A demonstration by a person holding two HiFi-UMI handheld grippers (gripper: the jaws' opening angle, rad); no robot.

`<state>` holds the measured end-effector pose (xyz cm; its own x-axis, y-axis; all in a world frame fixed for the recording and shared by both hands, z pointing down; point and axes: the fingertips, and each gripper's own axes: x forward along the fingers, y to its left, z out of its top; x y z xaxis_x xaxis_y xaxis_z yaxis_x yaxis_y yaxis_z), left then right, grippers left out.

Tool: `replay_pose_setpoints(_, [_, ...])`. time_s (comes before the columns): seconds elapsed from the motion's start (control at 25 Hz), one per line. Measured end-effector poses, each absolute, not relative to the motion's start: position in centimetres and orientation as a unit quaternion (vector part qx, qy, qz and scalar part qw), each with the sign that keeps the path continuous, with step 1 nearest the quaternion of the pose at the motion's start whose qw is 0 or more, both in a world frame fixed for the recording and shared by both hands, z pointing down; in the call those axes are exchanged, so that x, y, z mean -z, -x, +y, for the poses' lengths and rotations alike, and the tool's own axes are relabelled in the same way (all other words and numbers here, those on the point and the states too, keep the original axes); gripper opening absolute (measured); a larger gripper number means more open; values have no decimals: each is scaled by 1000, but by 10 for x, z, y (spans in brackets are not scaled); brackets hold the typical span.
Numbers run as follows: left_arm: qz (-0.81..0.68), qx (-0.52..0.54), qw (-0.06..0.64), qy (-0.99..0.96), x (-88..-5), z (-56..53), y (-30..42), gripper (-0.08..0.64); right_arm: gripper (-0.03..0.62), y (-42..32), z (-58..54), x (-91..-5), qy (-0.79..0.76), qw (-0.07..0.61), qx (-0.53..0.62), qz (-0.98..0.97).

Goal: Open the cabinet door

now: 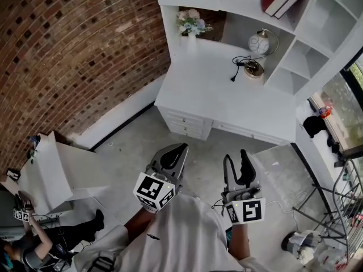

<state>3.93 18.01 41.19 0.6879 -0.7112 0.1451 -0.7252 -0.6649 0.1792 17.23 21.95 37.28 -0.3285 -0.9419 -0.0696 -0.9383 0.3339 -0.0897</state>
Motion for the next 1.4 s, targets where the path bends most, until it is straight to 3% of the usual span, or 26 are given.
replay_pose_setpoints(0.76, [-354, -20, 99, -930, -387, -28, 38, 9, 186, -115, 14, -345, 624, 61, 11, 779])
replay_pose_setpoints(1.4, [-334, 12, 144, -932, -396, -104, 59, 9, 186, -78, -73, -345, 636, 47, 21, 770])
